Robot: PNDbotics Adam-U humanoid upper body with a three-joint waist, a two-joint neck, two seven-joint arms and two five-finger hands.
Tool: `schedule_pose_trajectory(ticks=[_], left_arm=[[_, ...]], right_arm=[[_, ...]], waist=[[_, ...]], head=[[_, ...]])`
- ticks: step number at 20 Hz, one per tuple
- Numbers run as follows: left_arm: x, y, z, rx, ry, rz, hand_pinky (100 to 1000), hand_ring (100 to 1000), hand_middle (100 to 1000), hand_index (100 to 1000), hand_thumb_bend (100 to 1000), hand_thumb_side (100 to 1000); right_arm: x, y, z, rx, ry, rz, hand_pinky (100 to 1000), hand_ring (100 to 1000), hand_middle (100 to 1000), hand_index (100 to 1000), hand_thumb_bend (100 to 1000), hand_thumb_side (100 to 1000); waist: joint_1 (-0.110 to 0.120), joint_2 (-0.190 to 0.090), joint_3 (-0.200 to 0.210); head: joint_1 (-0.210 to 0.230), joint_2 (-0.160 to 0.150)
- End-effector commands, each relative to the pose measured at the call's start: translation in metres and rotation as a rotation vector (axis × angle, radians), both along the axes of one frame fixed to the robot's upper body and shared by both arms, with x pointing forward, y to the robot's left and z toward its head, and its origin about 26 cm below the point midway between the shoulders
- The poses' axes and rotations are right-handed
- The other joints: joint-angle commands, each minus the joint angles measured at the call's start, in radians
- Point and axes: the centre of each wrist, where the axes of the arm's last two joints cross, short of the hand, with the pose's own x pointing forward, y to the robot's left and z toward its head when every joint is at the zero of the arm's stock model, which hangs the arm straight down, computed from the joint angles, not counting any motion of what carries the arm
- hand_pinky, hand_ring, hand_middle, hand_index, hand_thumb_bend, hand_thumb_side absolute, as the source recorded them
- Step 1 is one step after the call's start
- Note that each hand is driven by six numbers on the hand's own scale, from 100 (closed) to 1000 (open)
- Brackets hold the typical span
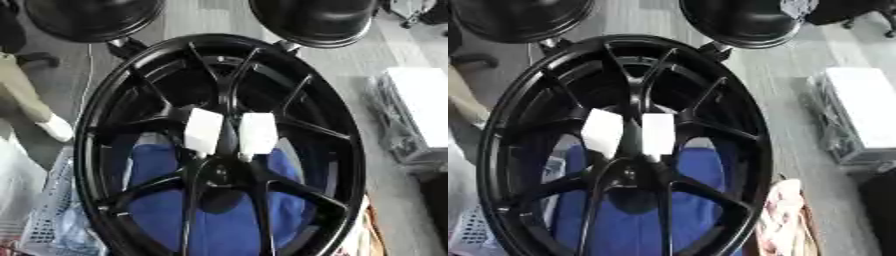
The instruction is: Pull the pin out of the wheel hub.
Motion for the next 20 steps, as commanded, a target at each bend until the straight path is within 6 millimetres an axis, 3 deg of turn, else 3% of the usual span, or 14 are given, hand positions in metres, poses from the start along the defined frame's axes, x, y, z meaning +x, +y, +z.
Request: schedule_pose_trajectory(ticks=[1, 7, 12, 13, 14, 20], left_arm=[[-0.002, 0.002, 0.01, 0.024, -0.029, -0.004, 826, 681, 633, 734, 100, 671], [-0.002, 0.001, 0.009, 0.029, -0.017, -0.012, 827, 683, 634, 734, 100, 670], [-0.003, 0.001, 0.008, 0.029, -0.009, -0.014, 827, 684, 634, 734, 100, 669], [-0.003, 0.001, 0.008, 0.028, -0.007, -0.016, 827, 684, 634, 734, 100, 669], [-0.003, 0.001, 0.007, 0.028, -0.005, -0.017, 827, 684, 635, 734, 100, 669], [-0.003, 0.002, 0.005, 0.027, 0.007, -0.016, 827, 684, 634, 734, 100, 669]], right_arm=[[-0.003, 0.008, 0.006, -0.031, 0.037, 0.029, 735, 756, 696, 779, 308, 303], [0.003, 0.037, -0.004, -0.045, 0.155, 0.089, 732, 759, 720, 798, 341, 345], [0.006, 0.055, -0.018, -0.056, 0.228, 0.111, 732, 754, 718, 800, 406, 290], [0.006, 0.057, -0.02, -0.059, 0.244, 0.119, 733, 754, 717, 801, 456, 268], [0.007, 0.059, -0.022, -0.061, 0.257, 0.126, 731, 754, 717, 801, 423, 280], [0.007, 0.063, -0.026, -0.069, 0.299, 0.174, 723, 746, 710, 795, 449, 256]], waist=[[0.001, -0.021, 0.001], [-0.004, -0.036, 0.004], [-0.006, -0.047, 0.004], [-0.007, -0.049, 0.003], [-0.007, -0.051, 0.001], [-0.006, -0.065, -0.007]], head=[[-0.007, -0.001], [-0.011, -0.001], [-0.012, -0.001], [-0.012, -0.001], [-0.012, -0.001], [-0.011, -0.001]])
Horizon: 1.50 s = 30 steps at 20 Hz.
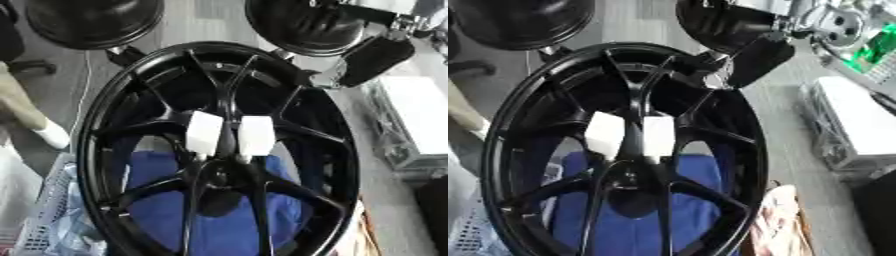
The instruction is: Pull the pin out of the wheel hub.
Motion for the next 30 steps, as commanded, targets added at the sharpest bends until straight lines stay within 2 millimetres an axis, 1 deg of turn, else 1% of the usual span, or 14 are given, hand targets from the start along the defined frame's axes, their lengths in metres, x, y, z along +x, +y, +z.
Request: schedule_pose_trajectory(ticks=[1, 3, 4, 5, 12, 19, 25, 30], left_arm=[[-0.003, 0.001, 0.008, 0.02, -0.019, -0.006, 827, 684, 634, 734, 100, 669], [-0.003, 0.001, 0.007, 0.021, -0.015, -0.008, 827, 685, 635, 734, 100, 670], [-0.003, 0.001, 0.007, 0.021, -0.014, -0.009, 827, 685, 635, 734, 100, 665], [-0.003, 0.001, 0.006, 0.02, -0.011, -0.01, 827, 685, 635, 734, 100, 671], [-0.003, 0.001, 0.004, 0.018, 0.004, -0.01, 828, 686, 636, 733, 100, 672], [-0.004, -0.001, -0.001, 0.008, 0.029, -0.018, 829, 687, 637, 734, 100, 675], [-0.004, -0.003, -0.003, -0.004, 0.043, -0.026, 829, 688, 638, 734, 100, 676], [-0.004, -0.003, -0.004, -0.005, 0.049, -0.03, 830, 689, 639, 734, 100, 675]], right_arm=[[-0.003, 0.0, 0.006, 0.001, -0.002, 0.024, 723, 746, 710, 795, 450, 256], [-0.002, 0.002, 0.001, 0.009, 0.014, 0.034, 722, 746, 708, 793, 453, 259], [-0.002, 0.003, 0.0, 0.013, 0.018, 0.039, 715, 736, 696, 782, 487, 242], [-0.002, 0.005, -0.002, 0.017, 0.022, 0.045, 711, 730, 691, 778, 458, 254], [-0.002, 0.014, -0.011, 0.056, 0.07, 0.089, 687, 688, 643, 731, 414, 225], [-0.002, 0.022, -0.03, 0.068, 0.145, 0.134, 686, 687, 642, 730, 422, 178], [-0.002, 0.028, -0.035, 0.069, 0.163, 0.154, 685, 687, 641, 729, 419, 166], [-0.002, 0.034, -0.037, 0.081, 0.186, 0.178, 686, 692, 644, 731, 413, 179]], waist=[[0.006, -0.025, -0.003], [0.007, -0.026, -0.003], [0.007, -0.026, -0.003], [0.007, -0.028, -0.002], [0.008, -0.038, 0.0], [0.008, -0.052, 0.001], [0.008, -0.064, 0.0], [0.006, -0.072, -0.001]], head=[[-0.002, -0.001], [-0.001, -0.001], [0.0, -0.001], [0.001, -0.001], [0.008, -0.001], [0.016, -0.001], [0.02, -0.001], [0.024, -0.001]])
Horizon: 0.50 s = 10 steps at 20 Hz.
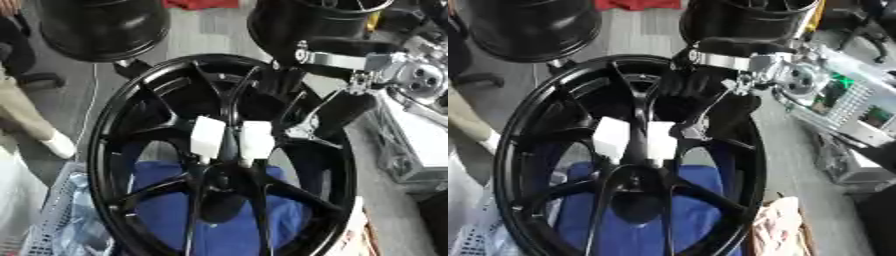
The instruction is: Pull the pin out of the wheel hub.
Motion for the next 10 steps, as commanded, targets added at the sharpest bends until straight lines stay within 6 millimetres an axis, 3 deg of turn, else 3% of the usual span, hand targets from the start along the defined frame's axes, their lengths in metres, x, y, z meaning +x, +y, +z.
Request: schedule_pose_trajectory(ticks=[1, 3, 4, 5, 10], left_arm=[[-0.002, -0.001, 0.006, 0.005, -0.017, -0.011, 830, 689, 639, 734, 100, 675], [-0.002, -0.001, 0.005, 0.005, -0.015, -0.01, 830, 689, 639, 734, 100, 675], [-0.002, -0.001, 0.005, 0.005, -0.014, -0.01, 830, 689, 639, 734, 100, 684], [-0.002, -0.001, 0.005, 0.005, -0.013, -0.009, 830, 689, 639, 734, 100, 676], [-0.003, 0.0, 0.004, 0.002, -0.01, -0.005, 830, 689, 640, 734, 100, 677]], right_arm=[[-0.002, 0.002, 0.007, 0.006, -0.007, 0.01, 688, 694, 645, 732, 415, 177], [-0.002, 0.003, 0.005, 0.005, 0.001, 0.005, 695, 700, 648, 736, 420, 188], [-0.002, 0.003, 0.004, 0.002, 0.004, 0.001, 699, 705, 651, 739, 451, 137], [-0.002, 0.004, 0.002, -0.003, 0.007, -0.004, 703, 709, 653, 741, 429, 187], [-0.003, 0.007, -0.003, -0.024, 0.016, -0.017, 725, 729, 665, 756, 456, 176]], waist=[[0.004, -0.022, -0.001], [0.003, -0.023, -0.001], [0.003, -0.024, -0.001], [0.003, -0.024, 0.0], [0.001, -0.026, 0.007]], head=[[0.004, -0.001], [0.005, -0.001], [0.005, -0.001], [0.005, -0.001], [0.002, -0.001]])
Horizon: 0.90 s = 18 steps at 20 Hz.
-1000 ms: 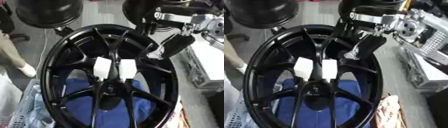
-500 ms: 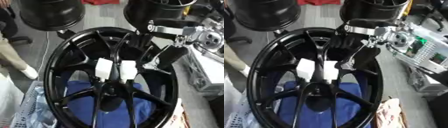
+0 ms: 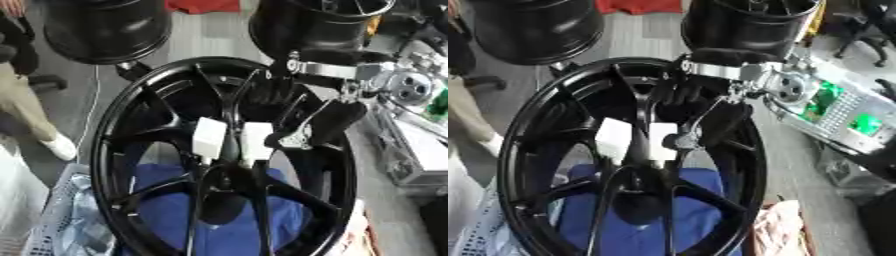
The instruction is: Pull the pin out of the wheel hub.
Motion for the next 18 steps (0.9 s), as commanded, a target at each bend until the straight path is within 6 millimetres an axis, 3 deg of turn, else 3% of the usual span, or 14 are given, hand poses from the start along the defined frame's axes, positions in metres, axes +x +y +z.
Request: schedule_pose_trajectory(ticks=[1, 10, 18], left_arm=[[-0.002, -0.001, 0.007, 0.007, -0.021, -0.008, 830, 689, 640, 734, 100, 676], [-0.002, -0.001, 0.006, 0.001, -0.021, -0.011, 830, 689, 640, 734, 100, 678], [-0.002, -0.002, 0.006, 0.002, -0.021, -0.021, 831, 690, 640, 734, 100, 679]], right_arm=[[-0.002, 0.0, 0.004, -0.016, -0.022, -0.012, 735, 738, 670, 763, 464, 170], [-0.003, 0.005, -0.003, -0.029, -0.003, -0.036, 734, 737, 667, 760, 536, 144], [-0.005, 0.008, -0.017, -0.048, -0.009, -0.084, 734, 724, 655, 753, 509, 135]], waist=[[0.003, -0.021, 0.002], [0.002, -0.018, 0.013], [0.003, -0.012, 0.014]], head=[[-0.001, -0.002], [-0.004, -0.002], [-0.012, -0.002]])
